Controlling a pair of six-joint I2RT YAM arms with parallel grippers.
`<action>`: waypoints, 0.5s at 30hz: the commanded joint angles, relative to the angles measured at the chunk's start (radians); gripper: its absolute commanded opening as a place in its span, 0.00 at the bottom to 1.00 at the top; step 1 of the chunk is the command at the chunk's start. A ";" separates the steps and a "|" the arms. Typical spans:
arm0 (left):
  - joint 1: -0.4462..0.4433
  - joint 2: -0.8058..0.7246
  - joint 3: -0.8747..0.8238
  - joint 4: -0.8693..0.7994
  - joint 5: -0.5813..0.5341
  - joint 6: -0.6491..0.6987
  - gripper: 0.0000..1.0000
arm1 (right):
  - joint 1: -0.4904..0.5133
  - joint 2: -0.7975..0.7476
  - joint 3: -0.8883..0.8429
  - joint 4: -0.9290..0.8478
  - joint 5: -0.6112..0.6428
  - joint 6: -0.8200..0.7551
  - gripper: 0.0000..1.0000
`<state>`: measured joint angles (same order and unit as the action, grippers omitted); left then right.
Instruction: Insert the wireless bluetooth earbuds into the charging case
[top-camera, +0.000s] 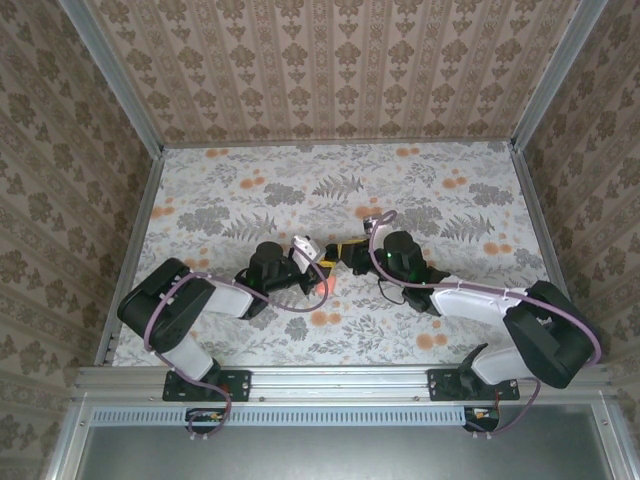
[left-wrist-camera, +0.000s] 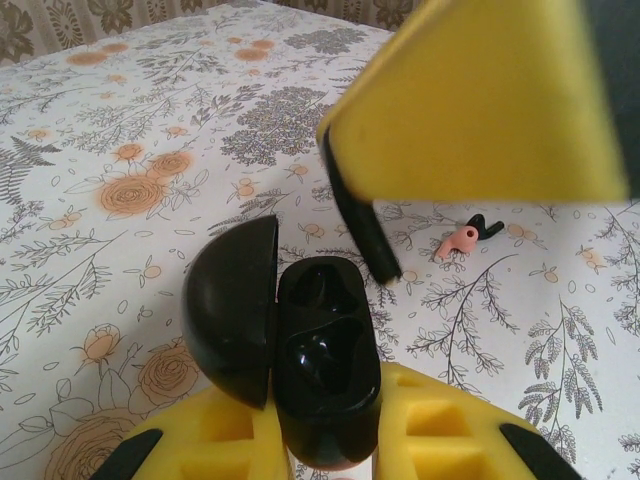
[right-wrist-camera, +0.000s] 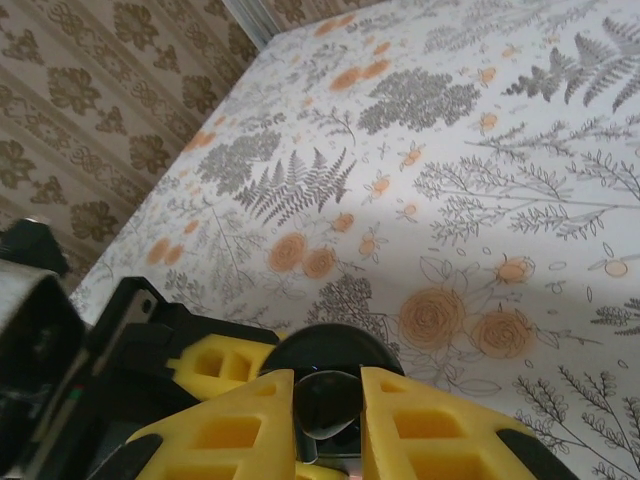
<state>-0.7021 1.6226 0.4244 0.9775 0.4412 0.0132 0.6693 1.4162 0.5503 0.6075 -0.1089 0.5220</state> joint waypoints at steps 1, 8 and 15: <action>-0.010 0.005 0.013 0.046 0.021 -0.027 0.08 | 0.010 0.026 0.006 0.058 -0.008 -0.019 0.20; -0.010 -0.001 0.016 0.053 0.028 -0.044 0.08 | 0.014 0.047 0.006 0.088 0.001 -0.019 0.19; -0.011 -0.004 0.014 0.067 0.030 -0.059 0.08 | 0.017 0.061 0.004 0.119 0.005 -0.024 0.19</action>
<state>-0.7074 1.6226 0.4244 0.9974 0.4488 -0.0128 0.6800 1.4616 0.5503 0.6697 -0.1085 0.5213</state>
